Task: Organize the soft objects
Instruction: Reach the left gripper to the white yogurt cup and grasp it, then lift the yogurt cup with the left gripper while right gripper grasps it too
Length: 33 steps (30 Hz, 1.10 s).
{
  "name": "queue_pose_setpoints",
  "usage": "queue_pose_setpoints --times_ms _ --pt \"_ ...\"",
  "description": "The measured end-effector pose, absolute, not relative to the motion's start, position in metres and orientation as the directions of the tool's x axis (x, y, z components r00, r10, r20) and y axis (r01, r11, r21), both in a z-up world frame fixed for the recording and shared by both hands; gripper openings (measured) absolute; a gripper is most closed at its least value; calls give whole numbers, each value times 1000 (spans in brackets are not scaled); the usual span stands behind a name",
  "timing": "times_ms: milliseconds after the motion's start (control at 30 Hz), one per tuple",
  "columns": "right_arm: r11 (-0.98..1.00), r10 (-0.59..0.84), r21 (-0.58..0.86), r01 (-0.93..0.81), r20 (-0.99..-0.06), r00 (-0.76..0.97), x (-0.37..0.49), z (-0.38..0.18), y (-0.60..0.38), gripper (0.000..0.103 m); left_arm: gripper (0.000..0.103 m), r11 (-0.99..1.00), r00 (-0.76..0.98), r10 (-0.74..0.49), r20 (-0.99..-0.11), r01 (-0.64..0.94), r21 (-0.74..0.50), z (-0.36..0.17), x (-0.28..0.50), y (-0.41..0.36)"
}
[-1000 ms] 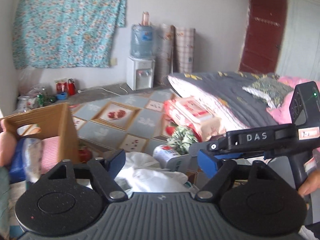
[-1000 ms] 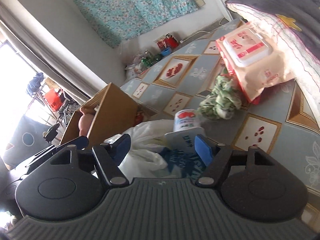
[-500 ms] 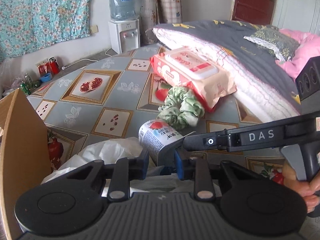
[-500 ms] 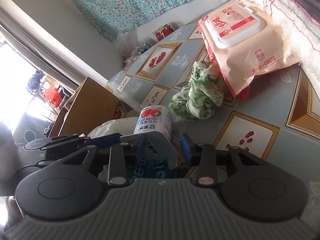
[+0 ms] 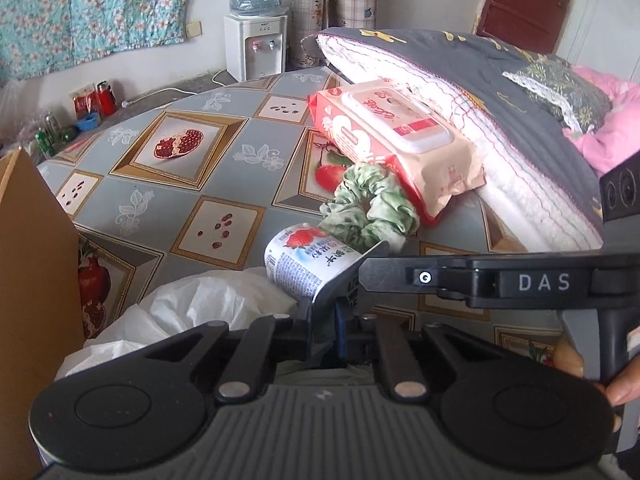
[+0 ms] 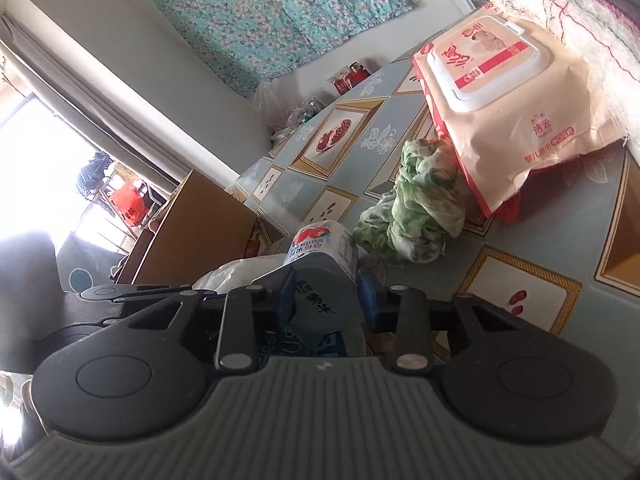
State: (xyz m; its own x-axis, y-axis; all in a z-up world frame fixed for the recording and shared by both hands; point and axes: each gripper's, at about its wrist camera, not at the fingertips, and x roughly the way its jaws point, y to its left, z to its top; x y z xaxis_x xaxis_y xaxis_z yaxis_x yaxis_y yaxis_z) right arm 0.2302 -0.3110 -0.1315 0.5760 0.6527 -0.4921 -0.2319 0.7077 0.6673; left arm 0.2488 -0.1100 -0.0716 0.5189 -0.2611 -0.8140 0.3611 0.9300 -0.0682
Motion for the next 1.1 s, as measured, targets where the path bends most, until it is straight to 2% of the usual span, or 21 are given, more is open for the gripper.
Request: queue_pose_setpoints --times_ms 167,500,533,567,633,833,933,1033,1100 --pt "688 653 689 -227 -451 609 236 -130 -317 30 10 934 497 -308 -811 322 -157 -70 258 -102" --pt "645 675 733 -216 -414 611 248 -137 -316 29 10 945 491 -309 -814 253 -206 -73 270 -91" --pt "613 702 757 -225 -391 595 249 -137 -317 24 8 939 492 -327 -807 262 -221 -71 269 -91" --pt "566 738 791 -233 -360 570 249 -137 -317 24 8 927 483 -364 -796 273 -258 -69 268 -90" --pt "594 726 765 -249 -377 575 246 -128 -311 24 8 909 480 -409 -776 287 -302 -62 267 -93" --pt "631 655 756 -174 -400 641 245 -123 -330 24 8 922 486 -359 -797 318 -222 -59 261 -108" --pt "630 633 768 -115 -422 649 249 -132 -339 25 21 922 461 -341 -819 336 -194 -67 257 -112" --pt "629 630 771 -97 -433 645 258 -141 -337 26 22 927 465 -308 -830 342 -152 -72 257 -119" --pt "619 635 780 -90 -429 643 266 -148 -334 30 22 932 468 -284 -837 340 -126 -74 259 -124"
